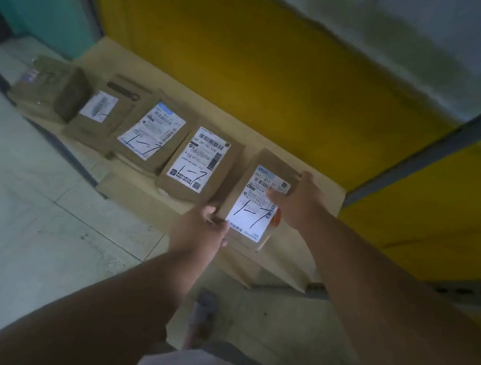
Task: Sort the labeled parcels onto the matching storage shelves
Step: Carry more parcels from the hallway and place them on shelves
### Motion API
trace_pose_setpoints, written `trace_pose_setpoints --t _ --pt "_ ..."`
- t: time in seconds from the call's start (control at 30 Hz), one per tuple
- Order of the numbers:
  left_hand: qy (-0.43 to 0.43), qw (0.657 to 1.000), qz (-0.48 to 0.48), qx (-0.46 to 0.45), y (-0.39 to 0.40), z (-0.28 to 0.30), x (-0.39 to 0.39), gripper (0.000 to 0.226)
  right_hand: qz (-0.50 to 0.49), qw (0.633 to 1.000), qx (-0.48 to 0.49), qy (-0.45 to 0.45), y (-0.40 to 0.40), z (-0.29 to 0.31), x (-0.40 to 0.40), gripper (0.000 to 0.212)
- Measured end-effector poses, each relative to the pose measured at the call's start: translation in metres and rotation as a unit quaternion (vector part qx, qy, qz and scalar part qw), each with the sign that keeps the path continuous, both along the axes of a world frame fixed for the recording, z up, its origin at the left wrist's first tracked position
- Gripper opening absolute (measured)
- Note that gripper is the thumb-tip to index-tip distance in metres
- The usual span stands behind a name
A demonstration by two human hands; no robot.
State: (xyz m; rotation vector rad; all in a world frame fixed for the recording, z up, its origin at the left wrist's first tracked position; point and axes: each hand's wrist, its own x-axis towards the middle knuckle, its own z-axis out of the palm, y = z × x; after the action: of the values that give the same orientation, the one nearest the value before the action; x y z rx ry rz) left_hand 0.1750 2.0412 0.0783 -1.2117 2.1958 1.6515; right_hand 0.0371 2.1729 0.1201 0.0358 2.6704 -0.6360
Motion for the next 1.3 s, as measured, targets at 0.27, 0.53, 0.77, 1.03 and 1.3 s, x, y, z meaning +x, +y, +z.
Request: trace_pose_setpoints --t 0.27,0.53,0.77,1.03,1.3 --pt "-0.001 0.999 -0.027 -0.037 0.010 -0.012 -0.010 0.059 0.059 0.997 0.044 0.001 -0.003 -0.029 -0.007 0.068" --pt "0.061 0.992 -0.077 -0.083 -0.002 0.003 0.021 0.055 0.129 0.988 0.058 0.062 -0.007 0.005 0.045 0.070" --pt "0.072 0.970 -0.139 -0.186 -0.098 0.025 0.100 0.044 0.241 0.964 -0.041 0.104 -0.096 0.053 0.130 0.065" --pt "0.015 0.967 0.002 -0.255 -0.300 0.036 0.271 0.046 0.392 0.901 -0.163 0.092 -0.326 0.078 0.253 0.068" --pt "-0.025 0.953 0.097 -0.286 -0.469 0.059 0.365 0.051 0.480 0.843 -0.217 0.110 -0.521 0.105 0.313 0.063"
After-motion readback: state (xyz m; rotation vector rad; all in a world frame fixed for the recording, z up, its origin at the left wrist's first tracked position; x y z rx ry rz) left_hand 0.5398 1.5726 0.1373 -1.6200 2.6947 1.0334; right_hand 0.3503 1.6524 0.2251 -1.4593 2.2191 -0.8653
